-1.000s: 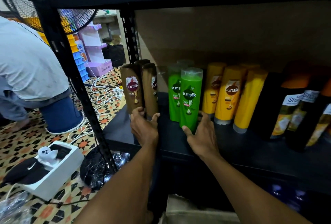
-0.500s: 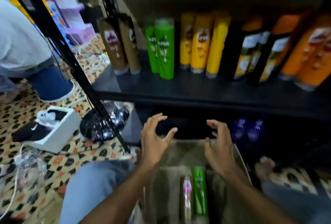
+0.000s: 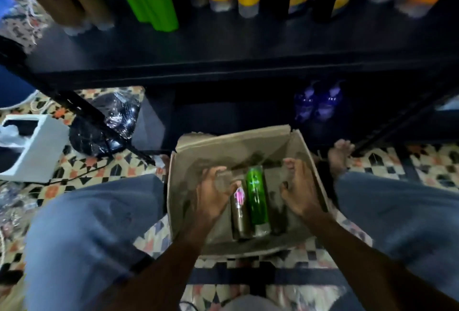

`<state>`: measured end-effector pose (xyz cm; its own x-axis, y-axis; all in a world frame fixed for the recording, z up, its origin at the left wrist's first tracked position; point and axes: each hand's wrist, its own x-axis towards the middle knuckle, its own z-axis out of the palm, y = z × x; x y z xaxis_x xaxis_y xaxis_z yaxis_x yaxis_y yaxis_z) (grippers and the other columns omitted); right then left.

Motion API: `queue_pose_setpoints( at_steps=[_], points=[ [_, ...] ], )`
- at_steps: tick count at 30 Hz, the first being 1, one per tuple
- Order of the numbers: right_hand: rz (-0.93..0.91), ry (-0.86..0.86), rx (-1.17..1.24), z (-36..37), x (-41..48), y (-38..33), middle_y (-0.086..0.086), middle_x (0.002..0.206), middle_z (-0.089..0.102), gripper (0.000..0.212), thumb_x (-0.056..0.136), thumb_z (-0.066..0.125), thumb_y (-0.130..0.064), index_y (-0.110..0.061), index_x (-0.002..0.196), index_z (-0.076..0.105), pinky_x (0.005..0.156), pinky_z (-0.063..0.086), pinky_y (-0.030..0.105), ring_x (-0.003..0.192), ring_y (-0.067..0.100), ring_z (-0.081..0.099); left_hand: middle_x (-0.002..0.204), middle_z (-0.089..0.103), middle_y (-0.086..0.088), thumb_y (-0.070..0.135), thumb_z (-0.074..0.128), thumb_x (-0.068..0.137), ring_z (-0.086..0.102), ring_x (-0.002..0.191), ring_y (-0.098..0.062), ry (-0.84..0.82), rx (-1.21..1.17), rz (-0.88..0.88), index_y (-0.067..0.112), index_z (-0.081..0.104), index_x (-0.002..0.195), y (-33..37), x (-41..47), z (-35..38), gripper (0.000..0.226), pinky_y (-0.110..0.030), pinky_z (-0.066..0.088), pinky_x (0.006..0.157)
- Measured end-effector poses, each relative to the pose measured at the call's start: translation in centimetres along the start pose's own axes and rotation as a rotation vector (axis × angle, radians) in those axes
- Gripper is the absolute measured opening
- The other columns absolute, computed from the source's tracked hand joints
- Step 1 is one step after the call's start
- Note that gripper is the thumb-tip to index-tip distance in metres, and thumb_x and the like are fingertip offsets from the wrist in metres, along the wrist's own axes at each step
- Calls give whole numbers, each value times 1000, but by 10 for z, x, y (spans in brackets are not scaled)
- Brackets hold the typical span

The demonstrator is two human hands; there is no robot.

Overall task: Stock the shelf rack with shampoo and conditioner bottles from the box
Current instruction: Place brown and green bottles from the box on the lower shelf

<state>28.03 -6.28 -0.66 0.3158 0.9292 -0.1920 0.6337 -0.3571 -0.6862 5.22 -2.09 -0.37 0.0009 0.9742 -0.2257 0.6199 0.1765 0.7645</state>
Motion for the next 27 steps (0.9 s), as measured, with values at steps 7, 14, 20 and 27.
queue_pose_setpoints(
  at_steps=[7, 14, 20, 27],
  points=[
    [332, -289, -39, 85, 38, 63, 13, 141, 53, 59, 86, 69, -16, -10, 141, 47, 109, 33, 31, 132, 32, 47, 118, 61, 2, 33, 91, 67, 61, 111, -21, -156, 87, -315, 17, 66, 118, -71, 25, 86, 60, -39, 52, 97],
    [627, -372, 206, 167, 65, 117, 1, 135, 52, 76, 77, 78, -35, -24, 144, 44, 103, 49, 45, 123, 29, 56, 115, 69, -1, 25, 88, 72, 67, 105, -24, -278, 105, -615, 18, 54, 127, -122, 41, 140, 65, -37, 54, 94],
    [662, -443, 254, 190, 69, 124, 12, 125, 65, 58, 86, 75, -24, -16, 136, 50, 98, 49, 38, 115, 31, 63, 124, 69, -6, 25, 86, 75, 66, 112, -26, -311, 225, -661, 15, 53, 136, -139, 47, 158, 70, -25, 46, 89],
    [677, -404, 208, 203, 60, 121, 16, 125, 67, 59, 84, 78, -19, -4, 135, 53, 94, 47, 34, 114, 32, 64, 133, 64, -10, 28, 83, 82, 60, 123, -29, -433, 338, -660, 7, 48, 140, -147, 48, 166, 71, -28, 44, 97]
  ],
)
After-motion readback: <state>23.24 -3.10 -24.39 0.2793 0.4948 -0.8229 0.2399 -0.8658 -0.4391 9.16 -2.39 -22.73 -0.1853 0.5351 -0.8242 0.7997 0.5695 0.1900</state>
